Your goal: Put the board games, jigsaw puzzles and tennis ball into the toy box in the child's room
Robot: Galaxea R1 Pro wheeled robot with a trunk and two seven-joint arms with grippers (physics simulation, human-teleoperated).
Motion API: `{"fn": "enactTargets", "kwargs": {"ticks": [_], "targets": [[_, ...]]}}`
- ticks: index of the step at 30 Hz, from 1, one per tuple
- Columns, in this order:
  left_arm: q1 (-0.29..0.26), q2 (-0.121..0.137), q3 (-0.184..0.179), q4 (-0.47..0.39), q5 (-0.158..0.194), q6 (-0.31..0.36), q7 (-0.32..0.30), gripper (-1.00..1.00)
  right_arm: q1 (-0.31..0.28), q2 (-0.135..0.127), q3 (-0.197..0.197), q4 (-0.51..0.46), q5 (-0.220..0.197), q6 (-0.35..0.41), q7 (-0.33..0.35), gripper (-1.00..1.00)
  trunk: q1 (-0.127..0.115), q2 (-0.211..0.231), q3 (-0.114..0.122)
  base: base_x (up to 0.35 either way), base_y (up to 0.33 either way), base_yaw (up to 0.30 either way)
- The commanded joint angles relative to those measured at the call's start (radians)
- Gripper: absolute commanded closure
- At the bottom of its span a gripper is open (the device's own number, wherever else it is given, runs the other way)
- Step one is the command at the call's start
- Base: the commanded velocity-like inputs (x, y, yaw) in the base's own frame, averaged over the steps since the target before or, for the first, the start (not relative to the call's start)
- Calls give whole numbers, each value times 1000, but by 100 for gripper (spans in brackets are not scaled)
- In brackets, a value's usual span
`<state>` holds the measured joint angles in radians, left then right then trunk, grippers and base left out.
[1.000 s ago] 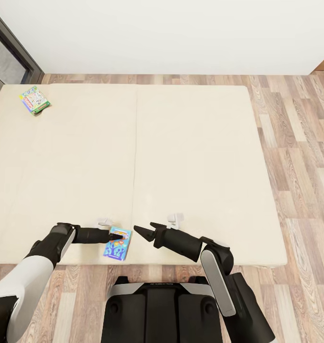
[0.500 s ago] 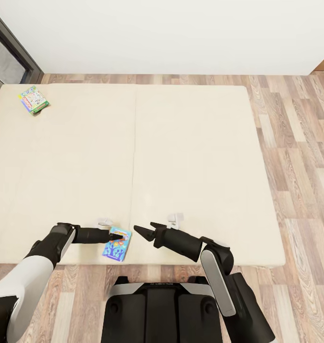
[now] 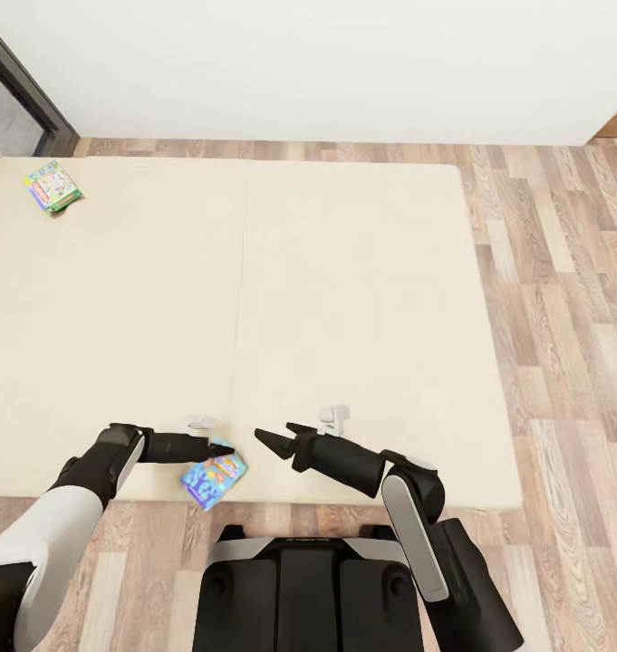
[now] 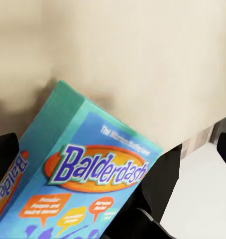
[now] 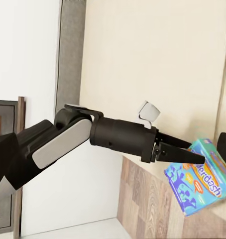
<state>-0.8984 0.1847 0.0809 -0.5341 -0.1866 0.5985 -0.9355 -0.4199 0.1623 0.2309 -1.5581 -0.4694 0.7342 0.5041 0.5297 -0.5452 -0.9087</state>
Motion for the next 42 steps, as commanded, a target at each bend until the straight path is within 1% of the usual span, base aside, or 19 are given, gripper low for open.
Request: {"fn": "enactTargets", "kwargs": {"ticks": [1, 9, 18, 22, 26, 27, 28, 32, 33, 38, 42], "targets": [[0, -1, 7, -1, -10, 7, -8, -100, 0, 0, -1, 0, -3, 6, 0, -100, 0, -1, -1, 0, -207, 0], [0, -2, 8, -1, -10, 8, -7, -100, 0, 0, -1, 0, 0, 7, 0, -100, 0, -1, -1, 0, -74, 0], [0, 5, 13, -4, -6, 6, -9, -100, 0, 0, -1, 0, 0, 6, 1, -100, 0, -1, -1, 0, -4, 0], [0, 14, 16, -7, -5, 7, -11, -100, 0, 0, -1, 0, 0, 7, 1, -100, 0, -1, -1, 0, 0, 0], [0, 39, 17, -9, -3, 12, -24, -100, 0, 0, -2, 1, 0, 7, 1, -100, 0, -1, -1, 0, 0, 0], [0, 46, 17, -10, -3, 14, -32, -100, 0, 0, -2, 1, 0, 7, 1, -100, 0, -1, -1, 0, 0, 0], [0, 59, 18, -10, -3, 21, -58, -100, 0, 0, -2, 1, 0, 7, 1, -100, 0, -1, -1, 0, 0, 0], [0, 89, 18, -10, -4, 39, -132, -100, 0, 0, -2, 1, 0, 7, 1, -100, 0, -1, -1, 0, 0, 0], [0, 101, 18, -10, -4, 46, -168, -100, 0, 0, -2, 1, 0, 7, 1, -100, 0, -1, -1, 0, 0, 0], [1, 118, 14, -10, -7, 58, -233, -100, 0, 0, -2, 1, 0, 7, 1, -100, 0, -1, -1, 0, 0, 0], [3, 122, 11, -10, -10, 69, -251, -100, 0, 0, -3, 1, 1, 7, 1, -100, 0, -1, -1, 0, 0, 0]]}}
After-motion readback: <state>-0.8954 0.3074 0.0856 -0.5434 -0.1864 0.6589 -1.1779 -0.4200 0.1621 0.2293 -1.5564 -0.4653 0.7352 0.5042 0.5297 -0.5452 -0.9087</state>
